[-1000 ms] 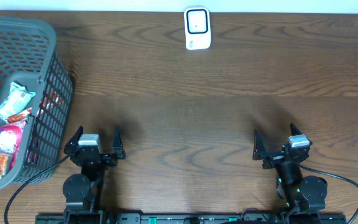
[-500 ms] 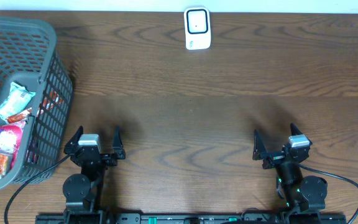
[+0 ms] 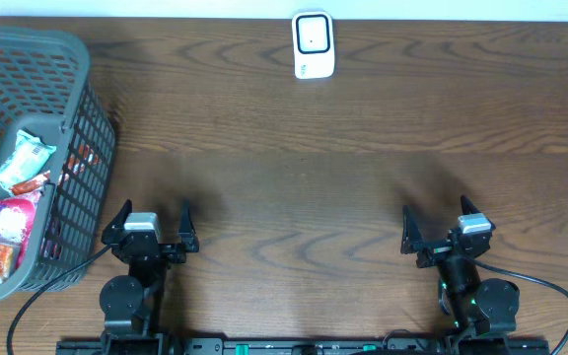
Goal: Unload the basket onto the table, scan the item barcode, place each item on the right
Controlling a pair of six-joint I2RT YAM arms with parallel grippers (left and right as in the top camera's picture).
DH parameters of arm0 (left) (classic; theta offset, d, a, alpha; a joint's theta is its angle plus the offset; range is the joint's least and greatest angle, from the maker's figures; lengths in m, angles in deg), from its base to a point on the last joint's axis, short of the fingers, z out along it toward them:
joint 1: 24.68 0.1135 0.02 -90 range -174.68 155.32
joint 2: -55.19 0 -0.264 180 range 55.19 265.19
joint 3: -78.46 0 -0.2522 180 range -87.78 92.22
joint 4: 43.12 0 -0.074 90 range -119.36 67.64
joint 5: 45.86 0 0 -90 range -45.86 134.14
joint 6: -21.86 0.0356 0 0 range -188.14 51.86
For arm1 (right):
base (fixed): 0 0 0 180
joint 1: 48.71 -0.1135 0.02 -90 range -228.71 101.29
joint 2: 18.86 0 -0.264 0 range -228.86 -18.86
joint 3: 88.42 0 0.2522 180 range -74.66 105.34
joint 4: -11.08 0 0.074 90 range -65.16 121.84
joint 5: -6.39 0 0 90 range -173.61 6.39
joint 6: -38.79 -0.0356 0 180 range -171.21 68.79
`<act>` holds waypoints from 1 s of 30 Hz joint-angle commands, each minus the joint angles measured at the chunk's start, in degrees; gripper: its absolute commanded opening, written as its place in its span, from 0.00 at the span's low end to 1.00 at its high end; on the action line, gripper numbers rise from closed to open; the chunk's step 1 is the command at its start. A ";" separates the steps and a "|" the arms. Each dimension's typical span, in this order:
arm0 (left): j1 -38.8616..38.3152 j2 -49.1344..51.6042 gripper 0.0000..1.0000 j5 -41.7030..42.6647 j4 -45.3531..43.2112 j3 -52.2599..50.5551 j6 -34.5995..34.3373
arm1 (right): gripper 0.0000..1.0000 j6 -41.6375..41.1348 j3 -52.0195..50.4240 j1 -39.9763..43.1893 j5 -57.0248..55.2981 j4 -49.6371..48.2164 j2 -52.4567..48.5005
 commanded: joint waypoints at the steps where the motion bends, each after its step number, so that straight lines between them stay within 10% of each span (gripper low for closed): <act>1: 0.26 -0.39 0.98 0.96 1.95 -0.98 0.76 | 0.99 0.68 -0.07 -0.02 0.28 0.22 0.04; 22: 0.24 0.81 0.98 1.49 1.14 -0.98 0.15 | 0.99 0.68 -0.07 -0.02 0.28 0.20 0.04; 30: 0.02 0.81 0.98 50.84 -4.72 -0.94 -38.51 | 0.99 0.68 -0.07 -0.02 0.28 0.22 0.04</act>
